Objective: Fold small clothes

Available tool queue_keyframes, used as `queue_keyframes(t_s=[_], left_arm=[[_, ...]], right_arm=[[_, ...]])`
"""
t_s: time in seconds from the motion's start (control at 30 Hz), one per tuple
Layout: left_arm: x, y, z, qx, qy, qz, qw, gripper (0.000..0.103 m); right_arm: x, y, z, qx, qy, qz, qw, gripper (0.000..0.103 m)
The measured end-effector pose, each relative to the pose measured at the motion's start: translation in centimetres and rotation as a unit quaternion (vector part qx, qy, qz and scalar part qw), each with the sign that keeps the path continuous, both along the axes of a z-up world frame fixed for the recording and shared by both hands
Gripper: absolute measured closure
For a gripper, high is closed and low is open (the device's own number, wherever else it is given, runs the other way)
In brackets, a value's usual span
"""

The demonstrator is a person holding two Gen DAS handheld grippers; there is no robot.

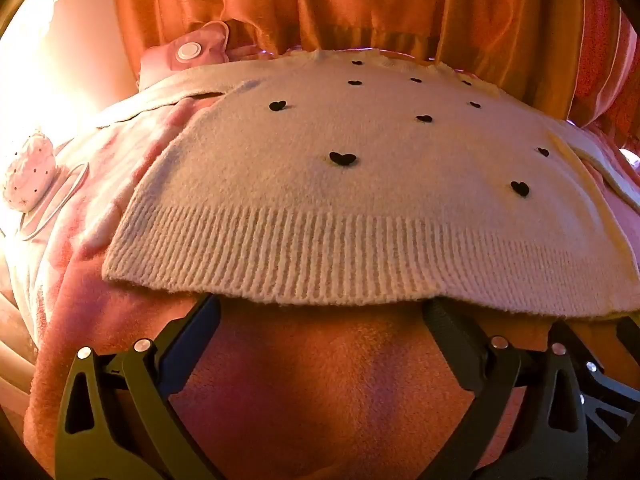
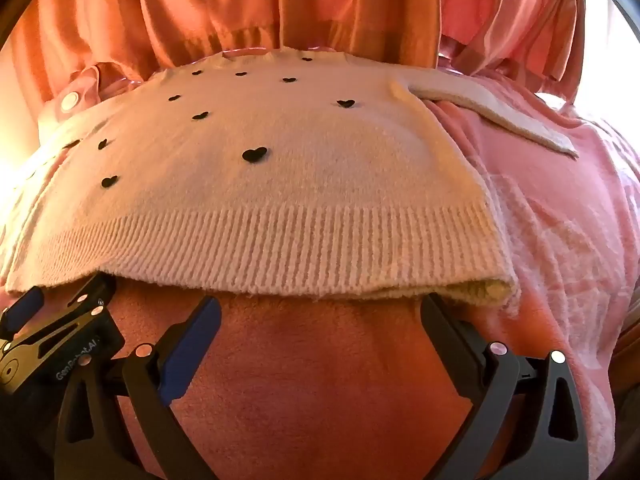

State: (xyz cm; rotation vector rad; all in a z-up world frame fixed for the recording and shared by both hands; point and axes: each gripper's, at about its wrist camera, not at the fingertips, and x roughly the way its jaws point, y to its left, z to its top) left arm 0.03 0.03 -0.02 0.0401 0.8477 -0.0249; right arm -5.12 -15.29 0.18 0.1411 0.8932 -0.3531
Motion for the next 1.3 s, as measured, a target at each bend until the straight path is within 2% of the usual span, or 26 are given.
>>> queue_keyframes(t_s=[0.2,1.3], left_arm=[[0.3,0.1,-0.2,0.003,0.002,0.002,1.0,0.005],[-0.4,0.3,0.0,0.014,-0.005,0.01,0.9998,0.005]], right_arm=[[-0.4,0.6,0.2,-0.012,-0.012,0.003,1.0,0.005],[-0.2,0.3,0.1,-0.014,-0.011,-0.006,1.0,0.005]])
